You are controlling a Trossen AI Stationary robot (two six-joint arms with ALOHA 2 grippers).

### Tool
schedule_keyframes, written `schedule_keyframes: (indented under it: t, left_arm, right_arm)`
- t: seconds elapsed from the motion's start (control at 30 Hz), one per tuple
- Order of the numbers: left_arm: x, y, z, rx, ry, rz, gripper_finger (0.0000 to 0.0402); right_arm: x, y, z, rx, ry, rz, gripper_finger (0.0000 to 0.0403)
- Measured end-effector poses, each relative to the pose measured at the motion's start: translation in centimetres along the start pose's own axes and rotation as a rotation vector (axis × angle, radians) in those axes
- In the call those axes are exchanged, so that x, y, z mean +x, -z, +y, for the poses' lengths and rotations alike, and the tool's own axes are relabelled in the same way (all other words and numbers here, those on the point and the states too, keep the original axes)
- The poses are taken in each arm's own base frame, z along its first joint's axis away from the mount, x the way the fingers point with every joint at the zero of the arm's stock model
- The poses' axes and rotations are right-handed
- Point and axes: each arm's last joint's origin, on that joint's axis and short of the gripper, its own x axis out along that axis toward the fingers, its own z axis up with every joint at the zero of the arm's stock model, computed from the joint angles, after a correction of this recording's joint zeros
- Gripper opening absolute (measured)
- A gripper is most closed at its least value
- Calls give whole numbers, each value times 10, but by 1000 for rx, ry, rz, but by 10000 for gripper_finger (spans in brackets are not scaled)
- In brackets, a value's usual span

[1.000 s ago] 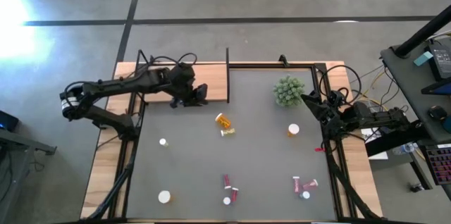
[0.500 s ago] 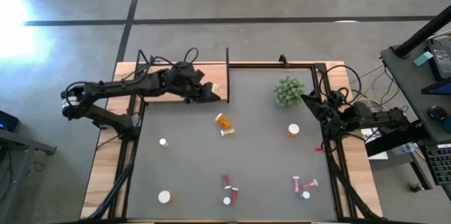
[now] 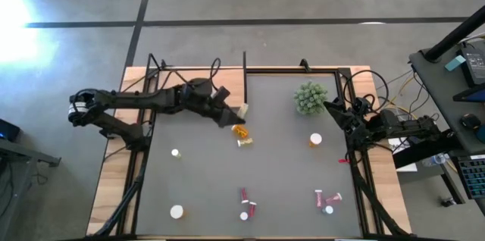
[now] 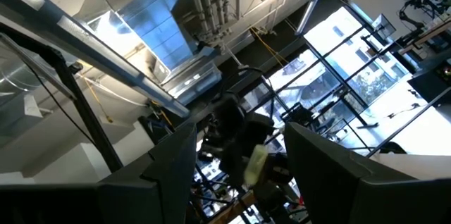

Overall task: Pick and place medicine bottles onto shelf by color
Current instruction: Put the top left yellow pill bottle on the shelf

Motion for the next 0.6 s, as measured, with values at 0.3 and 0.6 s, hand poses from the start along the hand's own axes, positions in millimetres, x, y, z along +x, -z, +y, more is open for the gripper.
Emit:
schedule_keyframes:
  t: [0.3, 0.6]
  left_arm:
    - [2, 4, -2, -116, 0, 12, 109]
    - [3, 1, -13, 59, 86, -42, 109]
  right_arm:
    - [0, 0, 0, 0, 0, 0, 206]
    - [0, -4, -3, -6, 137, -98, 206]
